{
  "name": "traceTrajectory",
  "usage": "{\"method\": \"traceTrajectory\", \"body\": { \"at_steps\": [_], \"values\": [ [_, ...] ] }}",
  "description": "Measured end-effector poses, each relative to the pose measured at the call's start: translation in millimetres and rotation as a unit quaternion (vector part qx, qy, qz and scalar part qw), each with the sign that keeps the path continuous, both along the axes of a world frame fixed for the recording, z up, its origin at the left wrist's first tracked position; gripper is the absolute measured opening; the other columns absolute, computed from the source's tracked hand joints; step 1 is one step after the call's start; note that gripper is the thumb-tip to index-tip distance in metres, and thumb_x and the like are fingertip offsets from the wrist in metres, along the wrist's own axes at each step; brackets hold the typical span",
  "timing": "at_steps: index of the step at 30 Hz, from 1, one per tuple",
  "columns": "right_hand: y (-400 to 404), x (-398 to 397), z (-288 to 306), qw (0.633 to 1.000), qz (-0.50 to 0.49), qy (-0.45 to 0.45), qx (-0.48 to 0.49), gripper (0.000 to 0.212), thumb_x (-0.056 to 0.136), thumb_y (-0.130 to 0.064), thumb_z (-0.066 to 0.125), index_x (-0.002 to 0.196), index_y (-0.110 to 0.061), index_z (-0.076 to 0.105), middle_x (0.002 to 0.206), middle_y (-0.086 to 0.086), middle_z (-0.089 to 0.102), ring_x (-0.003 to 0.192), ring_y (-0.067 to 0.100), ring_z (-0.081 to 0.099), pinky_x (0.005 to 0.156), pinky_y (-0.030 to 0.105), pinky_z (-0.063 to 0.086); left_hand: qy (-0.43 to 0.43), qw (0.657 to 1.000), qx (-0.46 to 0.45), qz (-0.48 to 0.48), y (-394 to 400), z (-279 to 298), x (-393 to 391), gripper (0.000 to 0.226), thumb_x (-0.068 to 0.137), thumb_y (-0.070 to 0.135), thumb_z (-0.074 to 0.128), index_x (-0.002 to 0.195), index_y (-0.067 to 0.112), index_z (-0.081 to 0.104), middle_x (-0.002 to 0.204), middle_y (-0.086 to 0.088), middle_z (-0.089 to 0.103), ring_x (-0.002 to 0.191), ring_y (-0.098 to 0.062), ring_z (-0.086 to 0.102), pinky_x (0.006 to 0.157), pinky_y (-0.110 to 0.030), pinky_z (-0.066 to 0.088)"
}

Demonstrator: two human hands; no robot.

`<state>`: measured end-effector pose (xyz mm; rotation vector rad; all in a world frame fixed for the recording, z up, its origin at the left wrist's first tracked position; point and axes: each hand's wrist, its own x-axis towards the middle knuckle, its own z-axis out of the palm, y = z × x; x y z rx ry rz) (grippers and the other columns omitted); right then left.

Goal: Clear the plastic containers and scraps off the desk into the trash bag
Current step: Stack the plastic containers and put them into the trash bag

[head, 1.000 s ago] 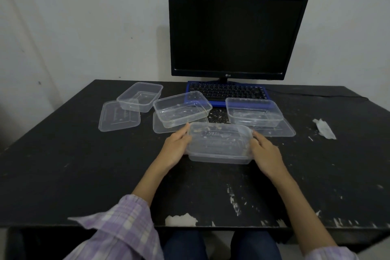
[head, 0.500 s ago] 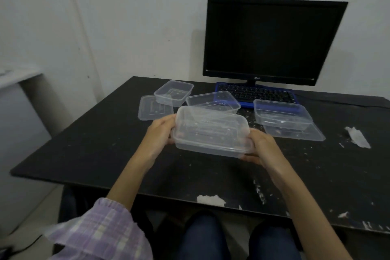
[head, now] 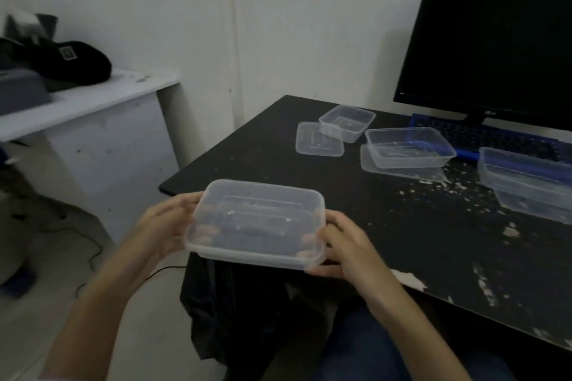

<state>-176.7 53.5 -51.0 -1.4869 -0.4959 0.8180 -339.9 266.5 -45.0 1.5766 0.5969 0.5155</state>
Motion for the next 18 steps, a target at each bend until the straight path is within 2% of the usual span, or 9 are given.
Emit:
{"method": "traceTrajectory", "body": {
  "at_steps": [4, 7, 10, 13, 16, 18],
  "values": [
    [17.9, -30.8, -24.8, 0.999, 0.045, 0.016, -0.005, 0.037, 0.087, -0.01, 0.058, 0.117, -0.032, 0.056, 0.099, 0.004, 0.071, 0.087, 0.016, 0.071, 0.074, 0.038, 0.06, 0.037, 0.999, -0.022, 0.032, 10.4, -21.6, -35.5, 0.044, 0.065, 0.019, 0.049, 0.105, 0.023, 0.069, 0.101, -0.002, 0.073, 0.081, -0.022, 0.07, 0.057, -0.024, 0.053],
    [23.8, -46.0, -45.2, 0.999, 0.031, -0.011, -0.002, 0.04, 0.088, -0.011, 0.058, 0.117, -0.04, 0.054, 0.097, 0.008, 0.068, 0.086, 0.018, 0.071, 0.076, 0.043, 0.059, 0.062, 0.997, -0.035, 0.036, 13.7, -41.7, -45.6, 0.043, 0.064, 0.015, 0.052, 0.1, 0.027, 0.072, 0.101, -0.002, 0.073, 0.09, -0.025, 0.069, 0.071, -0.033, 0.054],
    [27.4, -51.4, -66.1, 0.999, 0.017, -0.039, -0.015, 0.041, 0.088, -0.012, 0.058, 0.115, -0.044, 0.057, 0.09, 0.002, 0.068, 0.084, 0.017, 0.07, 0.077, 0.046, 0.059, 0.081, 0.995, -0.05, 0.041, 15.5, -61.7, -45.2, 0.039, 0.064, 0.015, 0.052, 0.094, 0.028, 0.074, 0.098, -0.004, 0.074, 0.09, -0.025, 0.07, 0.076, -0.037, 0.054],
    [27.1, -46.8, -85.0, 0.998, 0.014, -0.054, -0.033, 0.039, 0.089, -0.02, 0.059, 0.116, -0.048, 0.055, 0.088, -0.005, 0.069, 0.085, 0.019, 0.07, 0.08, 0.048, 0.057, 0.086, 0.991, -0.083, 0.064, 18.0, -79.0, -37.4, 0.022, 0.085, 0.021, 0.055, 0.095, 0.025, 0.074, 0.101, -0.006, 0.073, 0.091, -0.025, 0.07, 0.079, -0.039, 0.054],
    [26.7, -39.2, -101.6, 0.996, 0.015, -0.066, -0.057, 0.037, 0.087, -0.027, 0.06, 0.112, -0.053, 0.056, 0.091, -0.009, 0.069, 0.085, 0.019, 0.07, 0.08, 0.049, 0.057, 0.104, 0.985, -0.091, 0.101, 13.7, -97.0, -24.2, 0.027, 0.094, 0.026, 0.046, 0.098, 0.017, 0.071, 0.098, -0.005, 0.072, 0.09, -0.025, 0.068, 0.083, -0.041, 0.053],
    [27.1, -34.3, -112.9, 0.995, 0.002, -0.058, -0.077, 0.036, 0.088, -0.024, 0.06, 0.114, -0.049, 0.057, 0.09, -0.008, 0.069, 0.085, 0.018, 0.07, 0.082, 0.05, 0.056, 0.116, 0.978, -0.095, 0.145, 8.5, -108.5, -9.9, 0.027, 0.094, 0.022, 0.044, 0.093, 0.014, 0.07, 0.088, -0.004, 0.071, 0.083, -0.022, 0.067, 0.072, -0.034, 0.052]
  ]
}}
